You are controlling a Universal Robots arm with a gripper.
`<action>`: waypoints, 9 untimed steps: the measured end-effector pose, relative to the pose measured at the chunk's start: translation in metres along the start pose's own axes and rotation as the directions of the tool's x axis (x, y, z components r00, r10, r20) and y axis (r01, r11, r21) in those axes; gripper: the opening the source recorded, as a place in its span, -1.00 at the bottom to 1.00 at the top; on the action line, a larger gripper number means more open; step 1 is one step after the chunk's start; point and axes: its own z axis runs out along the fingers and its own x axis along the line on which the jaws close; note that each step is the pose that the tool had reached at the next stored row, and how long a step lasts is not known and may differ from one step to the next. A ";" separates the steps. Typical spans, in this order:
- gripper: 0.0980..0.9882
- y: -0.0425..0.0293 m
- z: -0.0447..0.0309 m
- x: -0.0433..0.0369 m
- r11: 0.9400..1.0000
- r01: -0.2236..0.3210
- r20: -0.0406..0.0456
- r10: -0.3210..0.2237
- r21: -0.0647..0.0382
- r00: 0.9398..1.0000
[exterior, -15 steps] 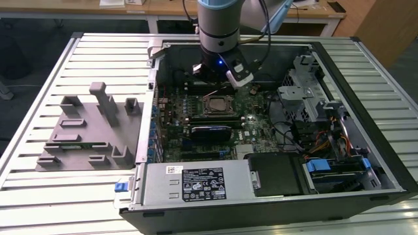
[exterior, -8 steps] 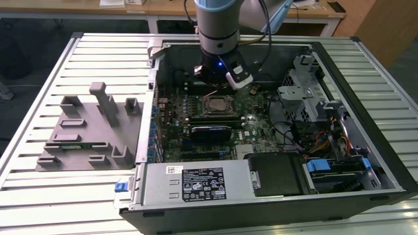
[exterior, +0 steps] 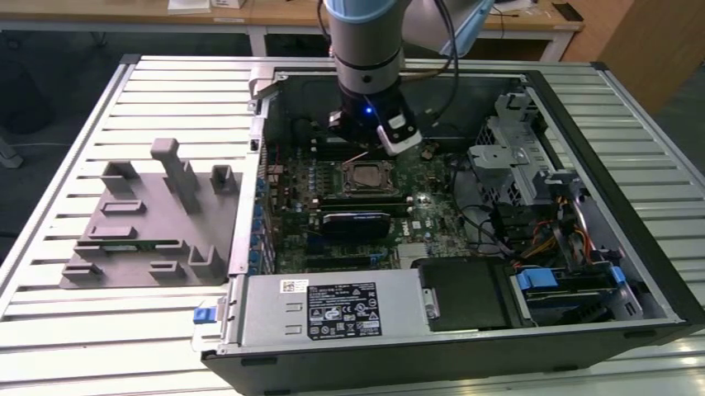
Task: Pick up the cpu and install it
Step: 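Install the first cpu locking lever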
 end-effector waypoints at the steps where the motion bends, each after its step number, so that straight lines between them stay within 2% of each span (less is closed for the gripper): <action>1: -0.98 -0.0001 0.0006 0.0001 1.000 -0.005 0.001 0.005 0.001 1.000; 9: -0.98 0.0041 0.0033 0.0040 1.000 -0.015 0.004 0.015 0.002 1.000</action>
